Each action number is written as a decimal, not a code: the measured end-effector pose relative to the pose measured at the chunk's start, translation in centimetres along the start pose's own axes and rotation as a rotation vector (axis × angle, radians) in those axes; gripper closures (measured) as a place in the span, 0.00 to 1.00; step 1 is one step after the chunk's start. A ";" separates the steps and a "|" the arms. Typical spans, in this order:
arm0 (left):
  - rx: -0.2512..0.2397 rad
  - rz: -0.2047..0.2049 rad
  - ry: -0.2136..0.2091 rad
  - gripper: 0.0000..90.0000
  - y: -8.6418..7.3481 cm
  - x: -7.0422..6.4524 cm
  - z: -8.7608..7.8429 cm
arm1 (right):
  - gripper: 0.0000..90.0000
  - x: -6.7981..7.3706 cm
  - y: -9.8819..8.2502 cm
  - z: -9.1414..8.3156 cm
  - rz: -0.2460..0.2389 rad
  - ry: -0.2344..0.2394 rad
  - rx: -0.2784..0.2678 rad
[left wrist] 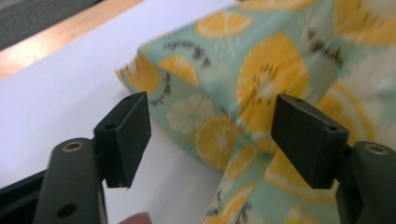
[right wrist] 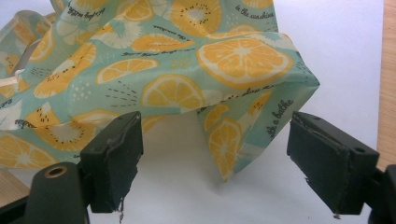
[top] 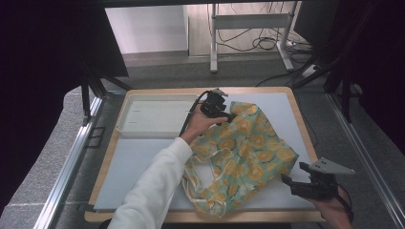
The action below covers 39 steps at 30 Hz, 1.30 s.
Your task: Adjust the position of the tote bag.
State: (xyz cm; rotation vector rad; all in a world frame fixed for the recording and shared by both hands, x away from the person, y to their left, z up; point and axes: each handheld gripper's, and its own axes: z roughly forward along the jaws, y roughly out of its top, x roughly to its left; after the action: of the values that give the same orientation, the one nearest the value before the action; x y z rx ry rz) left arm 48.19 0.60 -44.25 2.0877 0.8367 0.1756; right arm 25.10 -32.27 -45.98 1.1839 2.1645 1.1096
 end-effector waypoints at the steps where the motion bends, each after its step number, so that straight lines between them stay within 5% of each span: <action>1: -0.001 0.005 0.001 0.33 0.2 0.0 0.0 | 0.21 0.0 0.0 0.0 0.000 0.000 0.000; 8: -0.025 0.004 0.021 0.60 1.1 0.0 1.0 | 0.21 0.0 -0.1 0.1 0.004 0.000 0.004; 12: -0.044 0.010 0.006 0.90 1.2 -0.1 1.4 | 0.21 -0.1 -0.1 0.0 0.003 -0.006 -0.003; 31: -0.080 0.016 -0.014 0.99 -0.2 -0.1 -2.3 | 0.24 -1.2 -0.4 -1.0 0.033 -0.052 -0.004; 39: -0.070 0.009 -0.020 0.99 -0.6 0.0 -2.3 | 0.29 -1.8 -1.2 -0.9 0.036 -0.090 0.050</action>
State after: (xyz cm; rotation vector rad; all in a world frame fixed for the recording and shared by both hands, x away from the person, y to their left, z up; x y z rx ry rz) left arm 46.93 2.35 -43.31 2.0249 0.7978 0.1863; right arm 24.90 -34.59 -46.42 1.2750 2.1220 1.0025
